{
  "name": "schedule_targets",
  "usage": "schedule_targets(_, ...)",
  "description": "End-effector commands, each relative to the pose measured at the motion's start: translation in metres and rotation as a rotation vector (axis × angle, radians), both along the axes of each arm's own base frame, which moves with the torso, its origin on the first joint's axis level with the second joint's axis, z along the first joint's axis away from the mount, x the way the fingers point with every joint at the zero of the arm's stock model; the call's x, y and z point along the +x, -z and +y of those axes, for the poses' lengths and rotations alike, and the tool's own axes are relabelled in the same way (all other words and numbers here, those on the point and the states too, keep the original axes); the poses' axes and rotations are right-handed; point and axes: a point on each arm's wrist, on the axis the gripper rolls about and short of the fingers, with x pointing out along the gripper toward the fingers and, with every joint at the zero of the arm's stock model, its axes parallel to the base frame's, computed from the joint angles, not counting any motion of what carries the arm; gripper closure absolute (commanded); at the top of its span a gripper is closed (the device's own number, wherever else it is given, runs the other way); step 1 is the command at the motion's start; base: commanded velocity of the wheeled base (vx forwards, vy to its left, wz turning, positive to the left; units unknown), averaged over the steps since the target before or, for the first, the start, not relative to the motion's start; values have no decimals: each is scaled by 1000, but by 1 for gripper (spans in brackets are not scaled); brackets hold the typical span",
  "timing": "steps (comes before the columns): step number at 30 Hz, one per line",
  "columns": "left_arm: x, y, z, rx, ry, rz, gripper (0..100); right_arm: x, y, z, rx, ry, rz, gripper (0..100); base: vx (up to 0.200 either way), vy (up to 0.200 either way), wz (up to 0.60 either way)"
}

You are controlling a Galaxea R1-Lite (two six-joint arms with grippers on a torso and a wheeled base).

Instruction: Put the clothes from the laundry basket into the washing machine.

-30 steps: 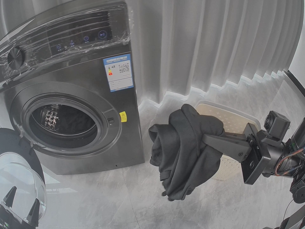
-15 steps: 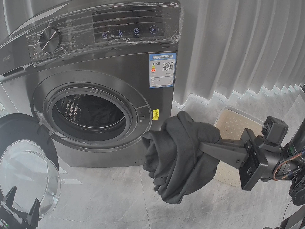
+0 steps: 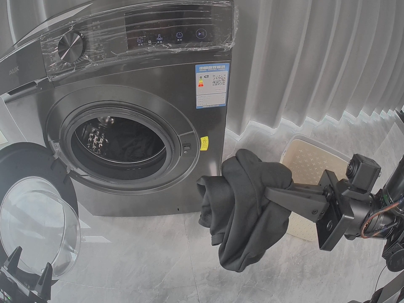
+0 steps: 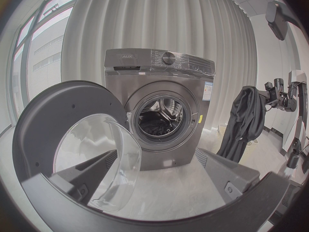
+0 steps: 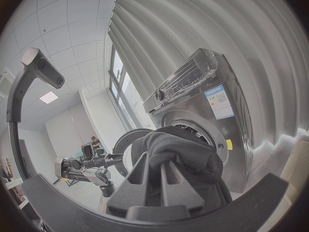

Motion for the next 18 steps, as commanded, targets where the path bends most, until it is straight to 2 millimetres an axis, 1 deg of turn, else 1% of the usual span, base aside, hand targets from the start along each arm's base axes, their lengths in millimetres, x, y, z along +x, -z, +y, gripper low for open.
schedule_targets(1,1,5,0,2,-2,19,0,1,-3,2,8,-4,-11,100,0,0,600)
schedule_targets(5,1,5,0,2,0,19,0,0,-3,3,7,-14,-10,100,0,0,600)
schedule_targets(18,1,5,0,1,0,19,0,-2,0,4,-1,-24,-1,100,0,0,0)
